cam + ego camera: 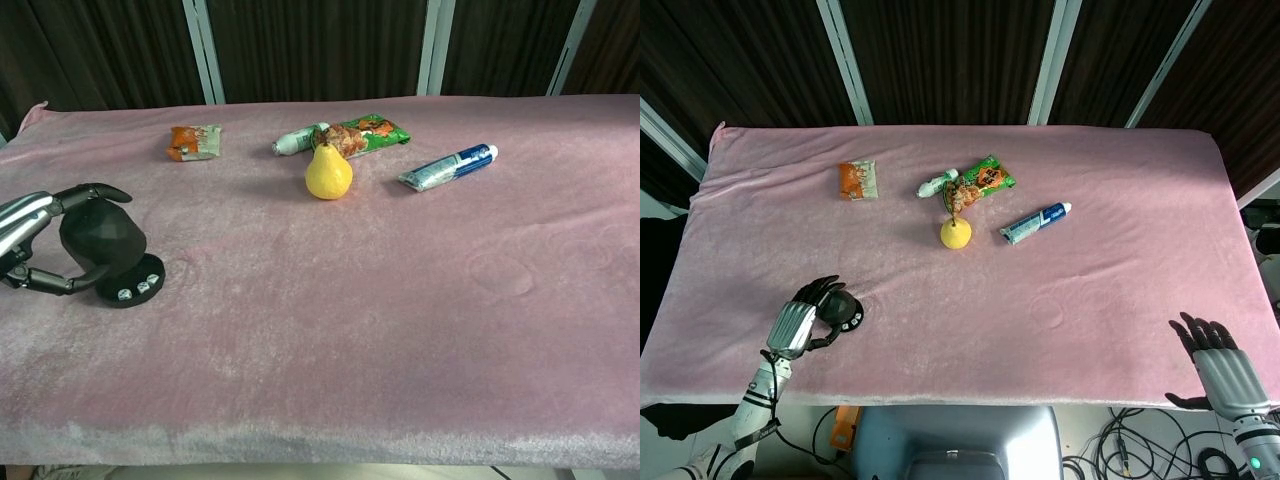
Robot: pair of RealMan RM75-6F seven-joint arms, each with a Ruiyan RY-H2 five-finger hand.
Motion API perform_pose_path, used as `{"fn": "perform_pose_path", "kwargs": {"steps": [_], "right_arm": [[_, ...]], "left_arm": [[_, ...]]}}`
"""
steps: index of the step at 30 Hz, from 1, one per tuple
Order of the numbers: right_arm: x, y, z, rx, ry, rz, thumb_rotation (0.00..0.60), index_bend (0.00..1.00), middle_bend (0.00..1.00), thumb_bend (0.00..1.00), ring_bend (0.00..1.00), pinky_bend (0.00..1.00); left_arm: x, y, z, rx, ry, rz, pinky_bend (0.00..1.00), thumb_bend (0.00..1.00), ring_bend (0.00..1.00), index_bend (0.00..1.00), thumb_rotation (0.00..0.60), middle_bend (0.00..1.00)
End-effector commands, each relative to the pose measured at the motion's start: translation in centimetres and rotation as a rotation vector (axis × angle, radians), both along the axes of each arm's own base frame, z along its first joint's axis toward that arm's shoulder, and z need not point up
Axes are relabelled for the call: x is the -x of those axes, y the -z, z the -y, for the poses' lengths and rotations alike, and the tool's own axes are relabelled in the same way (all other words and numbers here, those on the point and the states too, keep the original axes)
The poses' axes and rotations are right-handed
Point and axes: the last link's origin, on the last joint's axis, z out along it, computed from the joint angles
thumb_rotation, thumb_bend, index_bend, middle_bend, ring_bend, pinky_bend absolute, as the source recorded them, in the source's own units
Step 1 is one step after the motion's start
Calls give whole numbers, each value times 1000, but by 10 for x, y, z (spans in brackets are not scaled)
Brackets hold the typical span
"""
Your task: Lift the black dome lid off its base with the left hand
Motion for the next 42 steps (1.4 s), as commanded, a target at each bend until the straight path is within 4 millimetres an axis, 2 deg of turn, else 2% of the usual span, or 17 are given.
{"fn": "perform_pose_path", "kwargs": {"steps": [1,4,7,11,15,18,21,26,33,38,42], "right_arm": [[0,0,0,-1,0,0,600,0,0,101,0,179],[0,1,0,-4,0,0,600,0,0,101,0,179],[0,2,1,-7,2,-2,600,0,0,101,0,179],[0,3,2,-12,4,-5,600,0,0,101,0,179],[1,4,3,-13,8,-7,600,0,0,101,0,179],[1,4,3,-14,10,-8,600,0,0,101,0,179],[0,4,3,-14,10,-8,600,0,0,101,0,179],[0,3,2,-12,9,-6,600,0,0,101,0,179],[0,2,2,-13,8,-5,600,0,0,101,0,179],[0,3,2,-14,9,-5,600,0,0,101,0,179],[0,2,2,-11,8,-4,600,0,0,101,0,179]], "left_arm": [[10,-14,0,-54,-12,-68,238,393,267,335,600,281],[22,-25,1,-94,-39,-150,309,392,356,419,600,357],[35,-33,-2,-131,-83,-228,328,392,385,470,600,389],[50,-33,-5,-116,-160,-252,361,399,427,521,600,429],[60,-27,-6,-82,-203,-233,362,399,418,517,600,407],[62,-23,-7,-68,-198,-222,359,398,336,441,600,308],[62,-19,-7,-43,-190,-199,316,391,151,301,600,159],[62,-19,-8,-55,-177,-211,232,353,11,154,600,17],[59,-26,-7,-81,-149,-227,182,271,0,4,600,0],[55,-34,-5,-102,-131,-222,168,250,0,0,600,0],[52,-50,-1,-154,-90,-282,173,262,0,11,600,0]]}}
